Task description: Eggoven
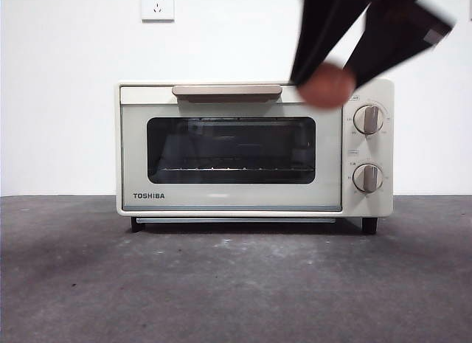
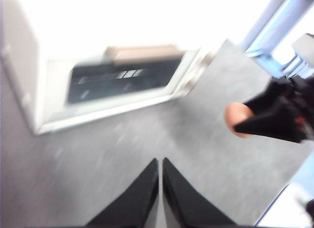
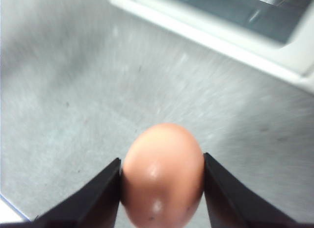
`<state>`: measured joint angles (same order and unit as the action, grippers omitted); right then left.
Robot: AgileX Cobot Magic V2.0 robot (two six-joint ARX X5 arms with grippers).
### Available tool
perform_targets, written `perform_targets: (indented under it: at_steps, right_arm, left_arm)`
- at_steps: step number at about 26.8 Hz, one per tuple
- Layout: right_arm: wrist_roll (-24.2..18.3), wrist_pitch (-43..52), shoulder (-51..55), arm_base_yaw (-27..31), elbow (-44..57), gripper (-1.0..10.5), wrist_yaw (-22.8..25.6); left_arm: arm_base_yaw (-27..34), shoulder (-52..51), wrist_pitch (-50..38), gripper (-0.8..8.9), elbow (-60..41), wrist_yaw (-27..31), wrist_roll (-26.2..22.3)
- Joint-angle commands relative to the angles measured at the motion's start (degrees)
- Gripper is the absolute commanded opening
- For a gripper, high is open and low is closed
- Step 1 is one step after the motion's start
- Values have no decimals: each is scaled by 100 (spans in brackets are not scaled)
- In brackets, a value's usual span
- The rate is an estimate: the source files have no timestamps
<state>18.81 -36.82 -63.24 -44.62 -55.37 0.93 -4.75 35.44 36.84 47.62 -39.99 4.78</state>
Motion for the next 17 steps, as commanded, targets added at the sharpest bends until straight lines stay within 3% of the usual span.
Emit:
perform_targets:
  at_steps: [1, 7, 17]
  right_arm:
    - [-125, -120, 511, -50, -101, 3, 177]
    - [-122, -260, 1493, -50, -166, 3, 514]
    - [-166, -612, 2041, -46, -584, 3, 857]
  left_arm:
    - [-181, 378, -647, 4, 162, -87, 385]
    - [-782, 1534, -2114, 5, 308, 131, 844]
    - [-1532, 3499, -2653, 6, 1292, 975, 636]
